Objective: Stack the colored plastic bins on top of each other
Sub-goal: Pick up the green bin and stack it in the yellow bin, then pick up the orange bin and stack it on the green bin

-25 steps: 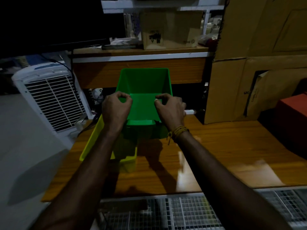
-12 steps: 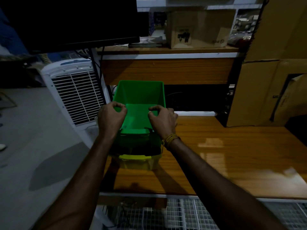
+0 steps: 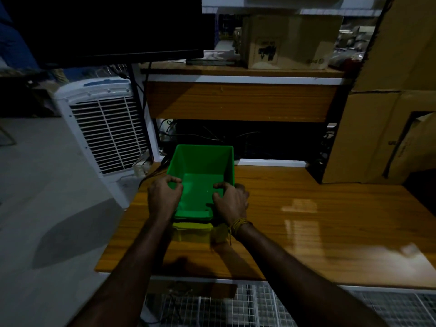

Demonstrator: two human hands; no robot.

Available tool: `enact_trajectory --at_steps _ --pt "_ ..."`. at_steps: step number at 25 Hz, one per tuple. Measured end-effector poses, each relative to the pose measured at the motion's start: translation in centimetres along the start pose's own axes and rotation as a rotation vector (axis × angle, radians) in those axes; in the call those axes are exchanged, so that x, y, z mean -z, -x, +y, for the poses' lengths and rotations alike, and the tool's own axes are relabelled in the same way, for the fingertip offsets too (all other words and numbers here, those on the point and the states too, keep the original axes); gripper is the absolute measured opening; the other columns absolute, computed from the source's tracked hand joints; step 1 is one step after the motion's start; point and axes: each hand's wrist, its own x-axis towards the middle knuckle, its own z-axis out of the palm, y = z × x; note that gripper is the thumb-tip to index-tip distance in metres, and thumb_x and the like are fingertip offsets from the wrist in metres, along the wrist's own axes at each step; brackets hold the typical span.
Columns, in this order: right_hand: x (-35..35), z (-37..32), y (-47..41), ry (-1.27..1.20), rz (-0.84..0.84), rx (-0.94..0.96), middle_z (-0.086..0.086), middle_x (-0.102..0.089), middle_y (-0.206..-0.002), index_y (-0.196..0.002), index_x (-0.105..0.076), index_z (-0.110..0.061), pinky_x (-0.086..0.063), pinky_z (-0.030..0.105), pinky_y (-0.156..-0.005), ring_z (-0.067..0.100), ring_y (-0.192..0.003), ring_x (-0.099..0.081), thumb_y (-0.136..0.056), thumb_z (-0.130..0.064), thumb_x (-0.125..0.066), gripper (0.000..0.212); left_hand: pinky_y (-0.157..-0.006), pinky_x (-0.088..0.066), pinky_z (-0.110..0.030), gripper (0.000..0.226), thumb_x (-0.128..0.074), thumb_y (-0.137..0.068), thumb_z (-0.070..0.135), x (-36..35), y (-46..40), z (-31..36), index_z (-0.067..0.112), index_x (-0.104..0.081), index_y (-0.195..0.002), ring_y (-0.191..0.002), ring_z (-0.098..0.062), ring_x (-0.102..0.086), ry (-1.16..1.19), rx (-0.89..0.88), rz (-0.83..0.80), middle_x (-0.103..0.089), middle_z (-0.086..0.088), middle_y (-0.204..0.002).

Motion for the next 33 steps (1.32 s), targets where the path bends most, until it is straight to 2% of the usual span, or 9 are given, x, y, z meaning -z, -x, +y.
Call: enact_trajectory --at_steps 4,6,8,12,16,20,24,28,33 --pt "-0.6 2.1 -0.5 0.0 -0.071 0.01 0.017 -0.042 -0.144 -0.131 -0.06 -0.027 -0.041 0.048 -0.108 0.038 -0.134 -0.038 -0.091 -0.024 -0.058 0.04 -0.079 -0.055 -0.042 0.022 -0.065 -0.088 0.024 -1.7 0.4 -0.9 0.019 -0.069 -0.11 -0.103 -0.035 -0.062 -0.162 0.062 -0.132 -0.064 -0.018 -0.118" --pt "-0.2 2.9 -0.7 -0.078 -0.136 0.026 0.017 -0.045 -0.143 -0.133 -0.059 -0.023 -0.047 0.052 -0.105 0.039 -0.131 -0.048 -0.092 -0.022 -0.059 0.041 -0.097 -0.046 -0.044 0.029 -0.065 -0.088 0.029 -2.7 0.9 -0.3 0.024 -0.066 -0.116 -0.12 -0.038 -0.051 -0.279 0.081 -0.151 -0.058 -0.019 -0.125" --pt "0.8 4.2 -1.1 -0.08 -0.125 0.04 0.015 -0.047 -0.143 -0.136 -0.055 -0.023 -0.048 0.053 -0.104 0.038 -0.131 -0.048 -0.093 -0.025 -0.06 0.042 -0.105 -0.037 -0.044 0.034 -0.065 -0.087 0.03 -4.3 1.6 1.4 0.025 -0.065 -0.121 -0.128 -0.037 -0.044 -0.31 0.03 -0.15 -0.055 -0.02 -0.129" --pt "4.6 8.3 -2.0 0.029 0.01 0.03 0.012 -0.041 -0.148 -0.138 -0.05 -0.03 -0.041 0.051 -0.11 0.035 -0.139 -0.038 -0.096 -0.034 -0.056 0.043 -0.105 -0.038 -0.04 0.04 -0.064 -0.085 0.028 -9.0 4.1 6.7 0.022 -0.064 -0.124 -0.125 -0.037 -0.046 -0.214 -0.167 -0.184 -0.054 -0.021 -0.128" --pt "9.8 13.5 -2.7 0.12 0.111 0.006 0.011 -0.037 -0.152 -0.14 -0.047 -0.029 -0.038 0.054 -0.111 0.033 -0.141 -0.035 -0.097 -0.032 -0.055 0.045 -0.109 -0.035 -0.043 0.049 -0.061 -0.088 0.027 -15.0 7.2 12.2 0.022 -0.052 -0.136 -0.137 -0.035 -0.036 -0.164 -0.33 -0.27 -0.044 -0.016 -0.144" --pt "16.2 20.1 -3.2 0.161 0.21 -0.059 0.009 -0.04 -0.15 -0.14 -0.048 -0.029 -0.038 0.052 -0.109 0.031 -0.139 -0.038 -0.096 -0.031 -0.054 0.044 -0.11 -0.039 -0.048 0.054 -0.056 -0.093 0.032 -21.6 11.2 18.3 0.031 -0.036 -0.144 -0.146 -0.029 -0.024 -0.09 -0.331 -0.385 -0.028 -0.008 -0.156" --pt "24.0 27.7 -4.7 0.172 0.255 -0.141 0.011 -0.038 -0.153 -0.141 -0.048 -0.03 -0.037 0.054 -0.111 0.033 -0.14 -0.037 -0.096 -0.032 -0.054 0.045 -0.104 -0.044 -0.045 0.056 -0.058 -0.093 0.032 -28.6 15.3 26.7 0.024 -0.038 -0.145 -0.138 -0.03 -0.033 -0.108 -0.386 -0.448 -0.036 -0.01 -0.15" --pt "33.0 35.9 -6.1 0.143 0.355 -0.243 0.009 -0.036 -0.154 -0.14 -0.048 -0.031 -0.033 0.057 -0.114 0.03 -0.144 -0.033 -0.098 -0.033 -0.053 0.043 -0.106 -0.043 -0.04 0.058 -0.058 -0.094 0.029 -36.1 20.3 36.1 0.024 -0.036 -0.148 -0.138 -0.03 -0.036 -0.11 -0.426 -0.549 -0.03 -0.011 -0.154" --pt "44.4 45.1 -6.6 0.15 0.495 -0.306 0.011 -0.042 -0.149 -0.136 -0.054 -0.024 -0.036 0.05 -0.111 0.031 -0.141 -0.036 -0.093 -0.024 -0.056 0.043 -0.103 -0.044 -0.04 0.055 -0.056 -0.095 0.026 -44.2 26.2 46.4 0.028 -0.036 -0.147 -0.14 -0.029 -0.036 -0.035 -0.494 -0.684 -0.026 -0.008 -0.157"
